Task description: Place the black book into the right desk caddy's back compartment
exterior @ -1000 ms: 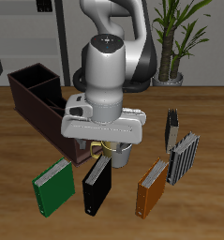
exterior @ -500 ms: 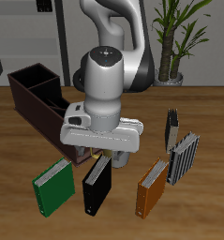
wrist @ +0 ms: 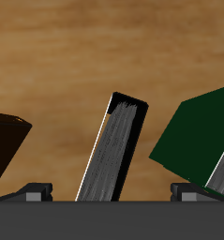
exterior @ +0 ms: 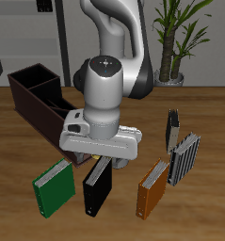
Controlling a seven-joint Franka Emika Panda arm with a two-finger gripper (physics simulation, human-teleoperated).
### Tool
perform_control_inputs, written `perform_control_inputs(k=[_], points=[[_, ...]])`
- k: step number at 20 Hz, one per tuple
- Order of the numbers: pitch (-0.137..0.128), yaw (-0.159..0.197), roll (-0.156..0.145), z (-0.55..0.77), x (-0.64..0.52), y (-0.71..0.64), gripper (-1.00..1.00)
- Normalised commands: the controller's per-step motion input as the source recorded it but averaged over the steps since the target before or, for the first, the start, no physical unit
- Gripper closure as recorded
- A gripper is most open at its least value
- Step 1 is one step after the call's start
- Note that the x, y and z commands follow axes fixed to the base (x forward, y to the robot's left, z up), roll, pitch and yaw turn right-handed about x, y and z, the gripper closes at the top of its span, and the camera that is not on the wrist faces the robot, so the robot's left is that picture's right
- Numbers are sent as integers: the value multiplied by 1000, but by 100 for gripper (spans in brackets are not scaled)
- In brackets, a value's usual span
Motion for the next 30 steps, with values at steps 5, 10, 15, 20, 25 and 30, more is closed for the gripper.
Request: perform_control_inputs(k=[5, 10, 15, 20, 25, 30], points=[[6, -3, 6, -155, 23, 19, -100], [14, 5, 11, -172, 47, 9, -100], [46, -13, 31, -290, 80, 10, -100], [27, -14, 18, -166, 27, 24, 100], [6, -11, 20, -1, -10, 20, 100], [-34, 8, 1, 196, -52, -38, 100]])
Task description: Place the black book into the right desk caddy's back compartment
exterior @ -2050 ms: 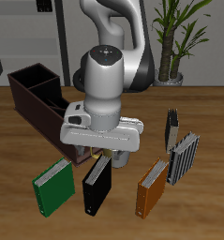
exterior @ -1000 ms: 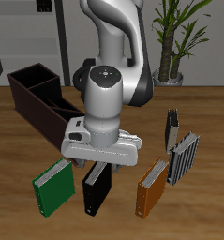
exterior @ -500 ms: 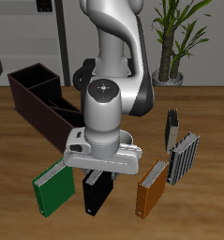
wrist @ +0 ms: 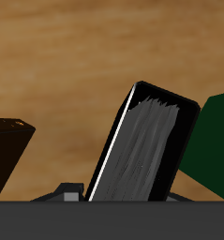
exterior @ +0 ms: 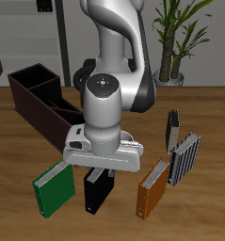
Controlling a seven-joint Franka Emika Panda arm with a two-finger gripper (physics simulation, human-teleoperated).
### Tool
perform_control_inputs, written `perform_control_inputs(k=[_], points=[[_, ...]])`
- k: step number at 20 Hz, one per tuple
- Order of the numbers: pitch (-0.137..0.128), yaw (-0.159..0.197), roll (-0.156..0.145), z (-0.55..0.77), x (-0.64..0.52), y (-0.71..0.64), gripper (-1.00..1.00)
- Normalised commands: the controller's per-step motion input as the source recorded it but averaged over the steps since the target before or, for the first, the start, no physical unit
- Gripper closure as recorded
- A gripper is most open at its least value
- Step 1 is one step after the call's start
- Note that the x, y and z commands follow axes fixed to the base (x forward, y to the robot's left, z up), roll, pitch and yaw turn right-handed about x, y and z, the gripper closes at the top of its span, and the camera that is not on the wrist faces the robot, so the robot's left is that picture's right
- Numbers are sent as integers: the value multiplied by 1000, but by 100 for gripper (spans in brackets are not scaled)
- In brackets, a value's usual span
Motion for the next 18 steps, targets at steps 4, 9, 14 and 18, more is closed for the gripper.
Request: perform_control_inputs(k=[4, 9, 14, 18], points=[[-63, 29, 6, 420, -211, -62, 100], [-80, 62, -8, 476, -263, -85, 100], [-73, 63, 7, 443, -379, -50, 100], [-72, 39, -1, 475, -481, -89, 100]])
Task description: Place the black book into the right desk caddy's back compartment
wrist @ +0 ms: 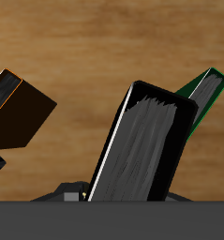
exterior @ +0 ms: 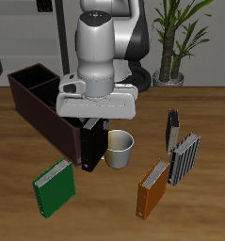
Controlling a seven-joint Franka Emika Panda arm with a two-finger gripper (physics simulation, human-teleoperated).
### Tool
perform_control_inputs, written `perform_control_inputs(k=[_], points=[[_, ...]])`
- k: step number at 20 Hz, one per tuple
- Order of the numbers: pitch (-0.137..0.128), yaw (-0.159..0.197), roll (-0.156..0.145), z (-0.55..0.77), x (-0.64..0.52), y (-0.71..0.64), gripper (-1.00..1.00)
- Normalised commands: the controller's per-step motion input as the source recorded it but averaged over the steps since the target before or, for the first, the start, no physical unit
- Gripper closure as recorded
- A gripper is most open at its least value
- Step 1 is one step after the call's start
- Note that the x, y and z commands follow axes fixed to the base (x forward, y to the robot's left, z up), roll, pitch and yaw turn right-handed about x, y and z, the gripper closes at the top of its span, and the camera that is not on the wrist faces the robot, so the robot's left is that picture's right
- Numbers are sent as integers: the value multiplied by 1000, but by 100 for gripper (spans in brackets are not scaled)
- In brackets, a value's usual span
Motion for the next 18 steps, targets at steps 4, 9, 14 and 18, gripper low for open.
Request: perform_control_inputs(k=[4, 9, 14, 18], points=[[-58, 41, -2, 325, -360, -81, 100], [-92, 67, 1, 415, -521, -113, 100], [-67, 105, -17, 308, -533, -179, 100], [-56, 78, -32, 219, -452, -175, 100]])
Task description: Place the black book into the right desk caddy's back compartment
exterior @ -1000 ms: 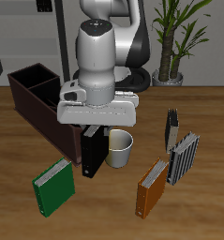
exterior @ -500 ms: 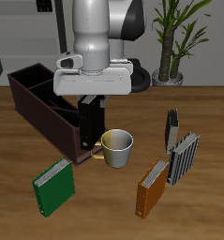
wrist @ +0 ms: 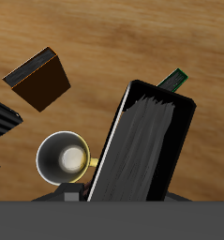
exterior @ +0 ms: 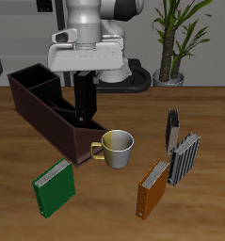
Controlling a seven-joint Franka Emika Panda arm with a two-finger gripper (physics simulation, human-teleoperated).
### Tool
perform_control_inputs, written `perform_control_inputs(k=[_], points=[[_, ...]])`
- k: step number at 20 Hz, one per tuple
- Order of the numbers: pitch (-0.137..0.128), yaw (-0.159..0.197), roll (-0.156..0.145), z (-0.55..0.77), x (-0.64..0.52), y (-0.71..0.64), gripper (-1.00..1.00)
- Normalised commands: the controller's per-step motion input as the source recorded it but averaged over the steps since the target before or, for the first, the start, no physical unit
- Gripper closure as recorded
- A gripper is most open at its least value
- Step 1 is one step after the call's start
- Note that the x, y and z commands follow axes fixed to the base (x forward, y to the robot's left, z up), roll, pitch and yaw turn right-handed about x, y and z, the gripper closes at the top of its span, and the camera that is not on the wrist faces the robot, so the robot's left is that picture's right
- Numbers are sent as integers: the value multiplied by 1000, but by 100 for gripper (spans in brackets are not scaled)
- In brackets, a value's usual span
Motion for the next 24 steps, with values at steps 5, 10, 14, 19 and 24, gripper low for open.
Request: perform_control_inputs(k=[5, 10, 14, 19, 24], points=[[-38, 98, -6, 124, -506, -73, 100], [-20, 72, -26, 84, -344, -48, 100], [-44, 102, -13, 82, -466, -91, 100], [-11, 75, -35, 11, -348, -96, 100], [-3, 73, -41, -64, -308, -158, 100]])
